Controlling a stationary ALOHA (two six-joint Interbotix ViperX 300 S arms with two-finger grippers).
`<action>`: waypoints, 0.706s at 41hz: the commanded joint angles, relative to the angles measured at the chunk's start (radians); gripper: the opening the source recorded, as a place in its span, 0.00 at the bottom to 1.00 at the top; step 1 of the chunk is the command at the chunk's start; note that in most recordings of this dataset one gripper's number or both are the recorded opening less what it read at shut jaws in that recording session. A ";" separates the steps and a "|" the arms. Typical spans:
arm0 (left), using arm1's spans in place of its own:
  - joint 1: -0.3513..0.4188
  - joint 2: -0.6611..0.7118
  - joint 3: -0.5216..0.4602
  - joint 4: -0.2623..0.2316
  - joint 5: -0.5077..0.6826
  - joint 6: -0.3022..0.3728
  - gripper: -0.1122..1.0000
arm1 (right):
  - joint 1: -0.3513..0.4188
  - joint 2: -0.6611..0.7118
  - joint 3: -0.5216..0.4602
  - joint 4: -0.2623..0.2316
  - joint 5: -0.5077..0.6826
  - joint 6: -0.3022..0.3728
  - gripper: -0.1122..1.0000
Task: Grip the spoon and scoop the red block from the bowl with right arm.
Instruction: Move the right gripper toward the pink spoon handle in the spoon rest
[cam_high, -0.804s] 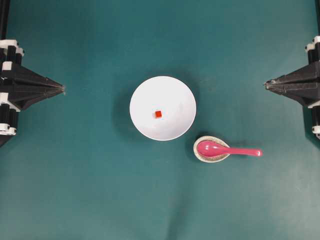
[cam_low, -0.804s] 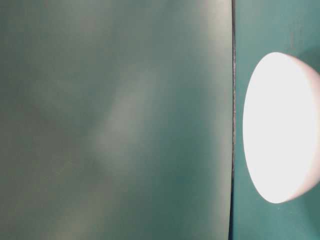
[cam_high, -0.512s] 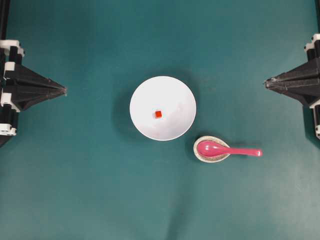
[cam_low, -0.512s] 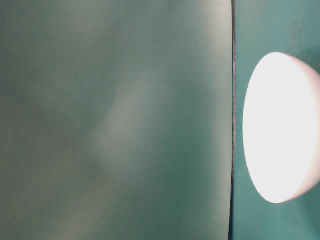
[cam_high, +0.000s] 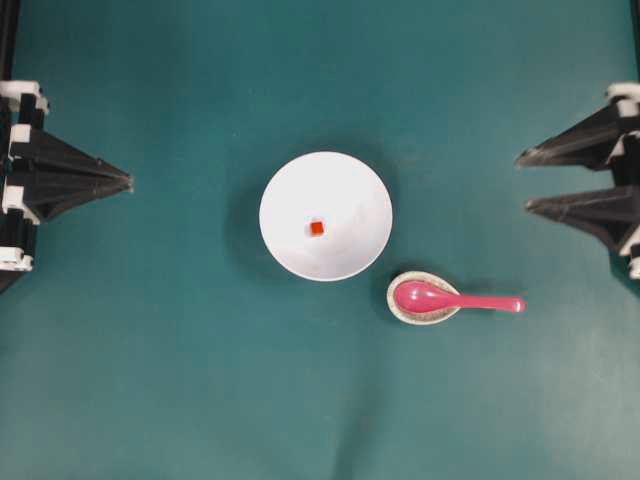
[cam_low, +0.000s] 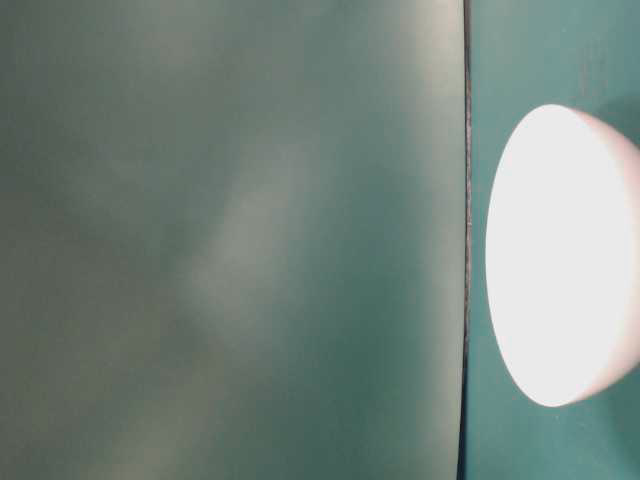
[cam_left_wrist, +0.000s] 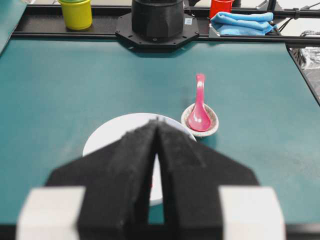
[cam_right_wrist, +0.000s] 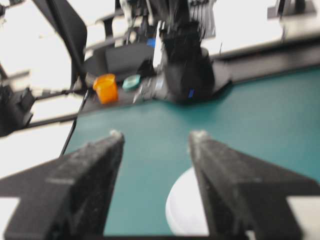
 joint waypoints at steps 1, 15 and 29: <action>-0.002 0.002 -0.026 0.002 -0.005 0.002 0.10 | 0.064 0.066 -0.006 0.003 0.018 0.014 0.62; -0.002 0.002 -0.026 0.002 -0.002 0.002 0.10 | 0.272 0.463 0.075 0.137 -0.362 0.017 0.61; -0.002 -0.006 -0.026 0.003 -0.008 0.002 0.10 | 0.474 0.653 0.238 0.383 -0.756 0.008 0.61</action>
